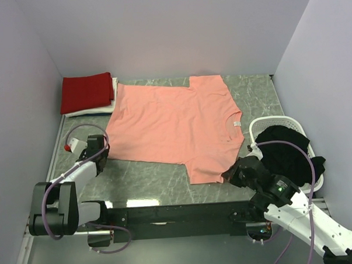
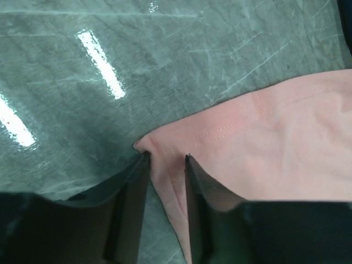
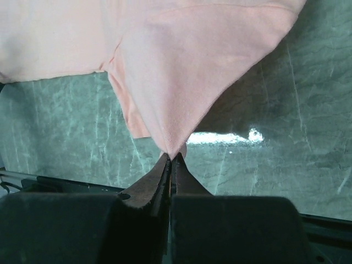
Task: Fold and stack the t-shirts
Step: Fold the tshirt
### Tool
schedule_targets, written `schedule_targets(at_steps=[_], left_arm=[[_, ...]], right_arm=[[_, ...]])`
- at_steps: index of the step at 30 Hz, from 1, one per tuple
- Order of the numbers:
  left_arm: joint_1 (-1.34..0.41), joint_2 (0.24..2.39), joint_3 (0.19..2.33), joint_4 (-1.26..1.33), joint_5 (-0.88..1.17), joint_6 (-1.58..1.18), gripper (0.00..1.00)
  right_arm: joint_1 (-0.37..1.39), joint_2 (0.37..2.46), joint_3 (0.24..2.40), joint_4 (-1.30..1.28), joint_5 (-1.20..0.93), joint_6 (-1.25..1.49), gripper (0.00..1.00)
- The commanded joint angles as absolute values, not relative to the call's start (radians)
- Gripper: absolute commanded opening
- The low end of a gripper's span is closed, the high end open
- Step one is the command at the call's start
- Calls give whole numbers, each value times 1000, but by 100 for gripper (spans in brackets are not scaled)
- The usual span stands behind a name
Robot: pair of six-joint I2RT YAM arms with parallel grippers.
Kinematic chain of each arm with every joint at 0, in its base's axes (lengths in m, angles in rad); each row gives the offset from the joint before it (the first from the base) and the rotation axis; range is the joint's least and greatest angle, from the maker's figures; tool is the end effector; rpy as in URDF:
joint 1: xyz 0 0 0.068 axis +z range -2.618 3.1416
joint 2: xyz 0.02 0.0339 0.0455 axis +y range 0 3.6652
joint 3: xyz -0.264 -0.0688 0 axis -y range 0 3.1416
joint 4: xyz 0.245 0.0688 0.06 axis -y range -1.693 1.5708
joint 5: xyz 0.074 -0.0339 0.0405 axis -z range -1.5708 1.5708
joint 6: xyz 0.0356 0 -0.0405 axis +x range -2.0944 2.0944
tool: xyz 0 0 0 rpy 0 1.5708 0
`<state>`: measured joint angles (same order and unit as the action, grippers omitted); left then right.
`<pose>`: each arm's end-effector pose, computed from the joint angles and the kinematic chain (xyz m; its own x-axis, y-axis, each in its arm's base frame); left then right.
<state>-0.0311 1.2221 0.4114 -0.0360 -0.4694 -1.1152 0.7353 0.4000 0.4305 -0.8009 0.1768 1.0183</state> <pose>0.2125 0.0095 0.1462 -0.0854 -0.7986 -0.5958 -0.7920 0.4172 -0.4458 0.0770 0.0612 0.2078 -0.7535 0.4483 -0.4809 0.1422 0.8252 0.5466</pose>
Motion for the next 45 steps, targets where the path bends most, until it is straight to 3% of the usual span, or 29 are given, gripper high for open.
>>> schedule_targets(at_steps=[1,3,5,8,22,32,37,45], left_arm=[[-37,1247,457,-18,-488,-1103,36],[-38,1262,472,-35,-489,-1098,24],[-38,1269,480,-40,-489,-1089,19],[-40,1249,488,-75,-480,-1091,1],[-46,697,404,-412,-500,-1144,1],[-73,448,400,-557,-489,-1155,1],[-78,559,436,-437,-442,-1089,1],[-120,963,569,-247,-442,-1051,1]], right_arm=[[735,377,479,-824,209,1003,0],[735,364,479,-828,212,1005,0],[735,353,482,-833,212,1005,0],[735,334,494,-851,209,1008,0],[736,186,584,-1000,183,1012,0],[735,140,689,-1101,153,1005,0],[736,193,701,-1051,133,973,0],[710,633,713,-721,159,827,0]])
